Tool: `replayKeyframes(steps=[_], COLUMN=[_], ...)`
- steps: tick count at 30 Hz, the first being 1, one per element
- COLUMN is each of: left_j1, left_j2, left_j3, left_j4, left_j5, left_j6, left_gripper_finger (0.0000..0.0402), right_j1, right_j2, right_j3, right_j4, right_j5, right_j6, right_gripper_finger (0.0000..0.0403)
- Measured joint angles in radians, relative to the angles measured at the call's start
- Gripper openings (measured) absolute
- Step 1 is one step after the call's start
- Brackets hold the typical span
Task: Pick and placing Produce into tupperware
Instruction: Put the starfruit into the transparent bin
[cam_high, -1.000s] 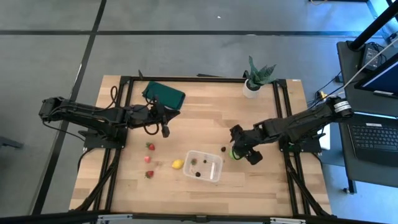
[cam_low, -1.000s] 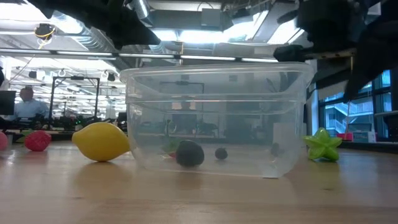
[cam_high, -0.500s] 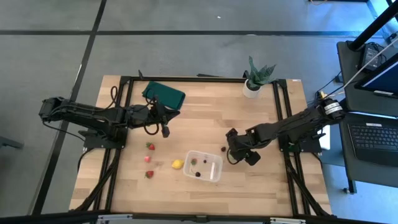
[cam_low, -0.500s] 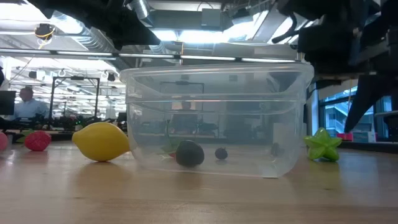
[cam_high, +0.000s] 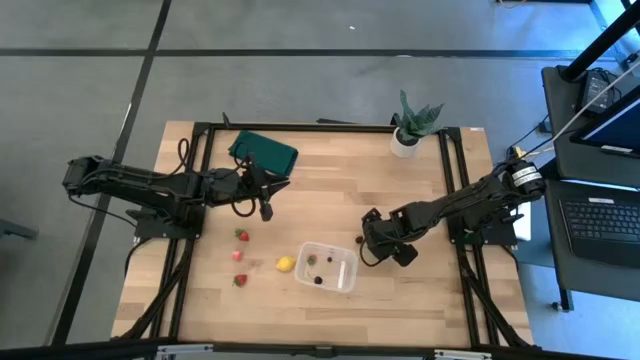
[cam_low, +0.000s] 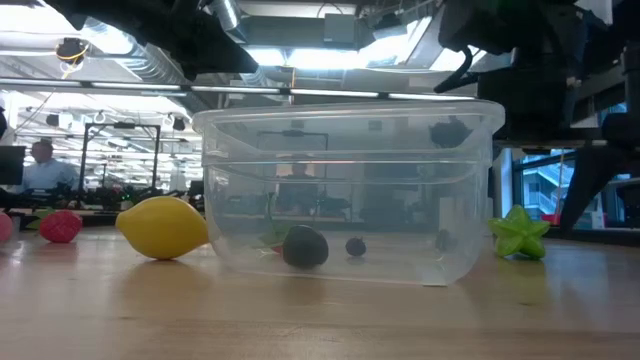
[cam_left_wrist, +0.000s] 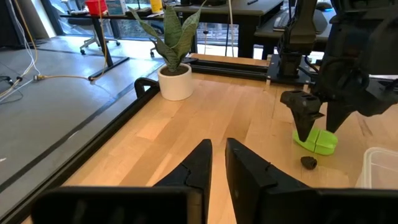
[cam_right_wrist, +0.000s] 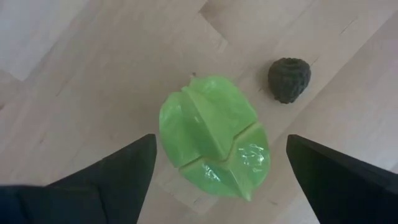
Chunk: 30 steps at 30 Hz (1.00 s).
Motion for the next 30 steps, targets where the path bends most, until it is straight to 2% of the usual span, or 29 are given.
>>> replayKeyframes(steps=[7,13,24,30], left_j1=[0.0,-0.001,-0.01,-0.01], left_j2=[0.0,0.0,0.0,0.0], left_j3=[0.0,0.0,0.0,0.0], left_j4=[0.0,0.0,0.0,0.0], left_j5=[0.0,0.007,0.009,0.008], left_j6=[0.0,0.0,-0.023,-0.023], left_gripper_finger=[0.0044,0.0028,0.0001,0.0009], right_j1=[0.0,0.0,0.0,0.0], right_j2=[0.015,0.061,0.059,0.06], right_j3=[-0.011,-0.021,-0.021,-0.021], right_j4=[0.016,0.024,0.066,0.091], right_j5=[0.0,-0.001,0.0,0.001], right_j6=[0.0,0.005,0.005,0.008], right_gripper_finger=[0.0344,0.0344,0.0344,0.0344])
